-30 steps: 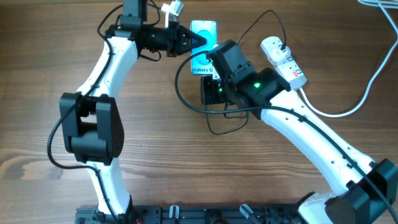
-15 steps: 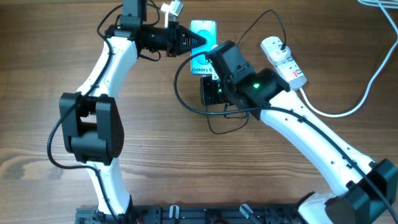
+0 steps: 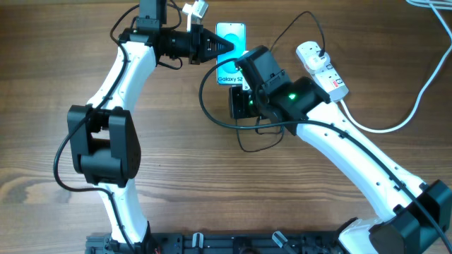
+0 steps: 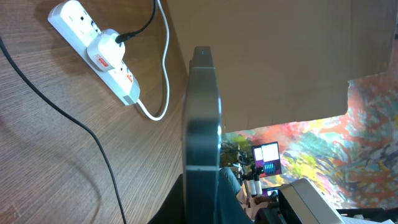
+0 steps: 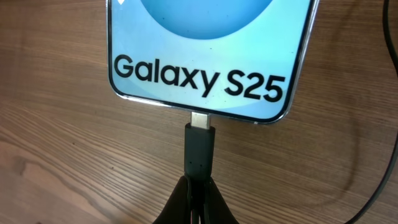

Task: Plug charger to phone and switch on socket
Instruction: 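Push the USB-C plug into the phone port with the right gripper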

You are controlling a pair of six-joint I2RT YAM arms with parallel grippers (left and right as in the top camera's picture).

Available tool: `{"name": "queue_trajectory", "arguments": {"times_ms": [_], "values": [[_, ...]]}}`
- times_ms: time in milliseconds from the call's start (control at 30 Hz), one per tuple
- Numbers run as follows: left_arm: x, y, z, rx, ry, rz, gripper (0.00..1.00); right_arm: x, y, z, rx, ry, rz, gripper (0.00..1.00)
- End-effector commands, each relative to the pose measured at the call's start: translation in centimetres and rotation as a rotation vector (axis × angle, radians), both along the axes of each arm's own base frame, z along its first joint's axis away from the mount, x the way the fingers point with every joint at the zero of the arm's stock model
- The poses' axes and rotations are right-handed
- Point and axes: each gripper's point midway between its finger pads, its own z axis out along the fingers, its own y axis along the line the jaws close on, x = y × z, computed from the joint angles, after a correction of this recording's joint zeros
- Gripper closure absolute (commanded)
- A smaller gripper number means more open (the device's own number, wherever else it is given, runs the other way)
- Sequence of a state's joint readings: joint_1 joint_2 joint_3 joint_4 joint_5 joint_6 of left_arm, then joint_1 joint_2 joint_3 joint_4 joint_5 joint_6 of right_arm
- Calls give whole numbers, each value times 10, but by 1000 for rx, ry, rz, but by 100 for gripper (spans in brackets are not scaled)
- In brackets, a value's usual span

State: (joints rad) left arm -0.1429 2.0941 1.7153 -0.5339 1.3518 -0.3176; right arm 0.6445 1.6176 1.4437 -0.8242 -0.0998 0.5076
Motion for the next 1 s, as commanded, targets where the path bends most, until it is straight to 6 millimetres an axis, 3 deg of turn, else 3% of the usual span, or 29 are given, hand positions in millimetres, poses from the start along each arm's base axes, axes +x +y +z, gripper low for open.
{"name": "queue_trajectory", "arguments": {"times_ms": [0, 967], "values": [[-11, -4, 24, -42, -62, -40, 96, 8, -1, 0, -6, -17, -9, 96], [-11, -4, 24, -42, -33, -36, 96, -2, 6, -1, 39, 35, 14, 95]]}}
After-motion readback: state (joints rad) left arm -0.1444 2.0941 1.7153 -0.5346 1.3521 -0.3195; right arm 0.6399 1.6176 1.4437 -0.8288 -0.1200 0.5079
